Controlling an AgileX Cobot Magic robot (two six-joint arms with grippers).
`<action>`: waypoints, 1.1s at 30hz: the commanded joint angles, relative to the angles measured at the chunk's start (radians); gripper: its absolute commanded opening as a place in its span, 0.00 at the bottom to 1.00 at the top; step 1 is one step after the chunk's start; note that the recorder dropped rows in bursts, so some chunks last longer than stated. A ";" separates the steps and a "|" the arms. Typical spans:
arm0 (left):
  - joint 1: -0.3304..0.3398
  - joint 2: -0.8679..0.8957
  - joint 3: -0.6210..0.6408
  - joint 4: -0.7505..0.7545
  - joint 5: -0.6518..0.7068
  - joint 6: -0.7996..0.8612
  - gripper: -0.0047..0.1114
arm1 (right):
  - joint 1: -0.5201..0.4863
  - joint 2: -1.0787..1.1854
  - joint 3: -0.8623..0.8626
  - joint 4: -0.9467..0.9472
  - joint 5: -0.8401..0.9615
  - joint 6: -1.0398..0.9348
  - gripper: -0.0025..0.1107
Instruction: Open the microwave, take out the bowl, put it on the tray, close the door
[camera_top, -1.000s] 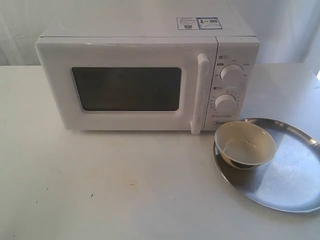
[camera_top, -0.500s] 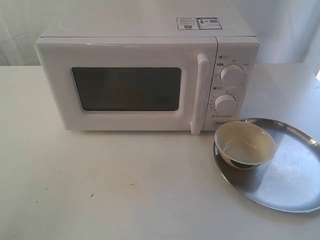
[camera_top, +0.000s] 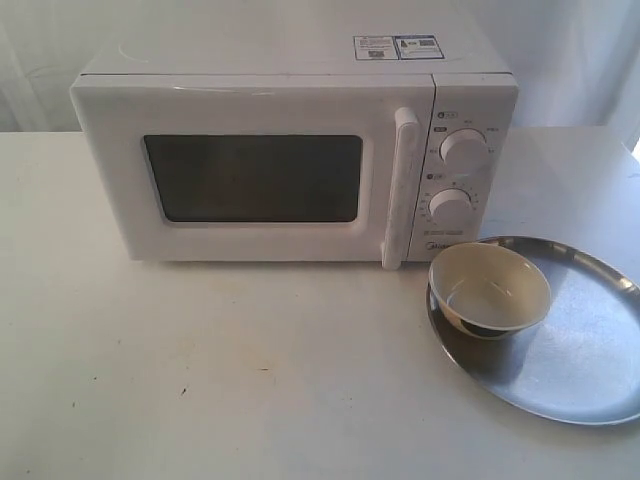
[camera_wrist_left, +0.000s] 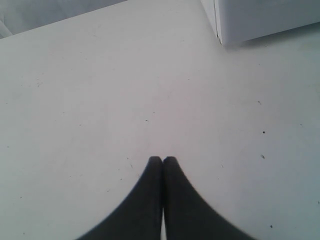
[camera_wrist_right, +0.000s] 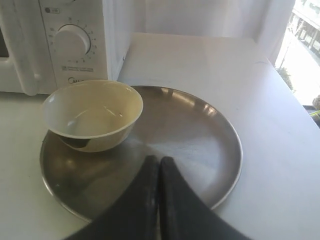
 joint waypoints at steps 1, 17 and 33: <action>-0.006 -0.002 -0.002 -0.008 0.002 -0.004 0.04 | -0.044 -0.007 0.002 0.021 -0.018 -0.020 0.02; -0.006 -0.002 -0.002 -0.008 0.002 -0.004 0.04 | -0.091 -0.007 0.002 0.088 -0.019 -0.154 0.02; -0.006 -0.002 -0.002 -0.008 0.002 -0.004 0.04 | -0.092 -0.007 0.002 0.085 -0.019 -0.150 0.02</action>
